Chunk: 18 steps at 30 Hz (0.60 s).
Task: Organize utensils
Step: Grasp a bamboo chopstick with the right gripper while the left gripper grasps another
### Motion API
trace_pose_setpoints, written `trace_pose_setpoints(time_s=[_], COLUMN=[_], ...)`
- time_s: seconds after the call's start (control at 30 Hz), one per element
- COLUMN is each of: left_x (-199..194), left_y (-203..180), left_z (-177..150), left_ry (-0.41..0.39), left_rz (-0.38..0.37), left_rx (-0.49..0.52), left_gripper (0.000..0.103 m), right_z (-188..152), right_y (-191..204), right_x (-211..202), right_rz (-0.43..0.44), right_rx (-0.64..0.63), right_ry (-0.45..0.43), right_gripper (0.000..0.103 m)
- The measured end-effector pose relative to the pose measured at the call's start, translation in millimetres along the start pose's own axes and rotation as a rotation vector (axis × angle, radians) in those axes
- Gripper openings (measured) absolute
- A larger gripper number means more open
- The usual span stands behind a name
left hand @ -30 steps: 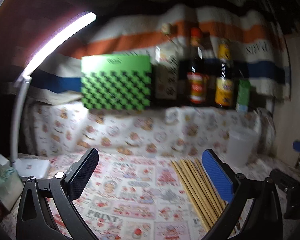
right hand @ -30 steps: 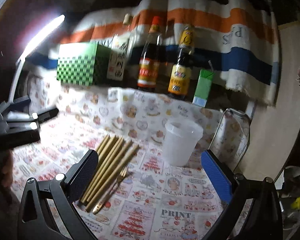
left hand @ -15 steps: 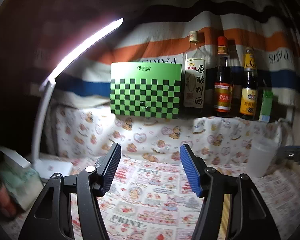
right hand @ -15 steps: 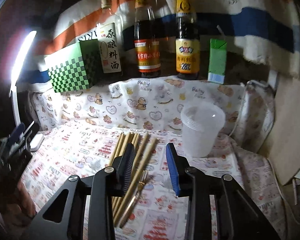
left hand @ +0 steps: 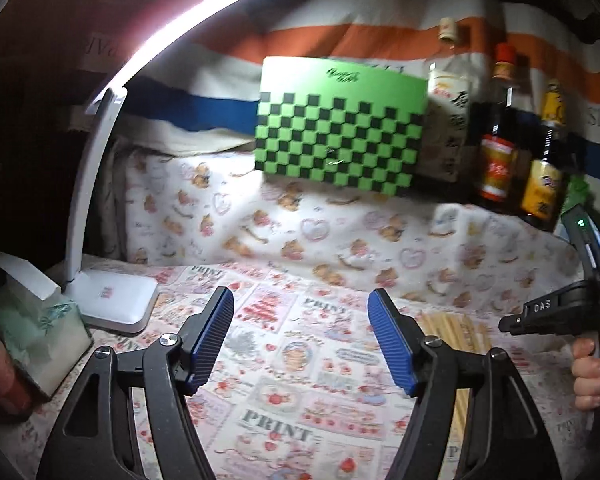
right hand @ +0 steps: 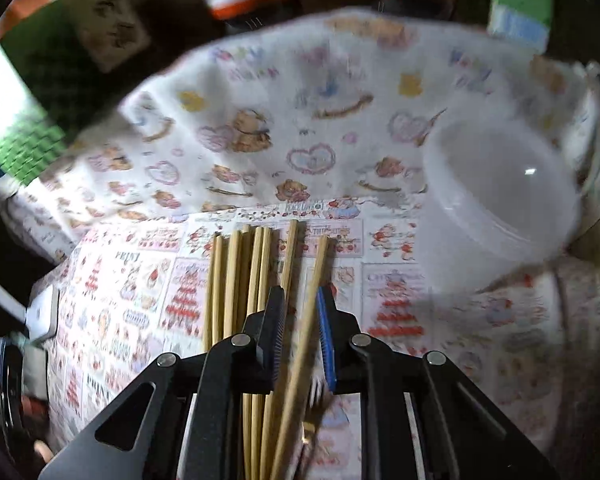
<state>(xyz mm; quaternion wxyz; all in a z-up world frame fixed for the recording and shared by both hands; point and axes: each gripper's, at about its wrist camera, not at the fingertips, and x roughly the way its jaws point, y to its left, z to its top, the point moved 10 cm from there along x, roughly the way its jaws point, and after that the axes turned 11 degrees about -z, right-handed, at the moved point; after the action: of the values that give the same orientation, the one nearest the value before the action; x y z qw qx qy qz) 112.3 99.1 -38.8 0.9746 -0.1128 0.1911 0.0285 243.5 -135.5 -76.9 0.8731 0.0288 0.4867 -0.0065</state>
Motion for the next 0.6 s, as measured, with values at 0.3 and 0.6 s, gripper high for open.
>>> trace_pose_setpoints(time_s=[0.3, 0.6], left_x=[3, 5], left_y=[23, -7], left_z=[-2, -5], left_ry=[0.035, 0.048], left_rz=[0.038, -0.001], left_rx=[-0.072, 0.047], left_gripper=[0.07, 0.075], right_z=[13, 20], right_y=[-2, 1], right_x=[45, 60], right_rz=[-0.09, -0.096], right_rx=[0.027, 0.022], right_ry=[0.061, 0.031], right_gripper=[0.018, 0.008])
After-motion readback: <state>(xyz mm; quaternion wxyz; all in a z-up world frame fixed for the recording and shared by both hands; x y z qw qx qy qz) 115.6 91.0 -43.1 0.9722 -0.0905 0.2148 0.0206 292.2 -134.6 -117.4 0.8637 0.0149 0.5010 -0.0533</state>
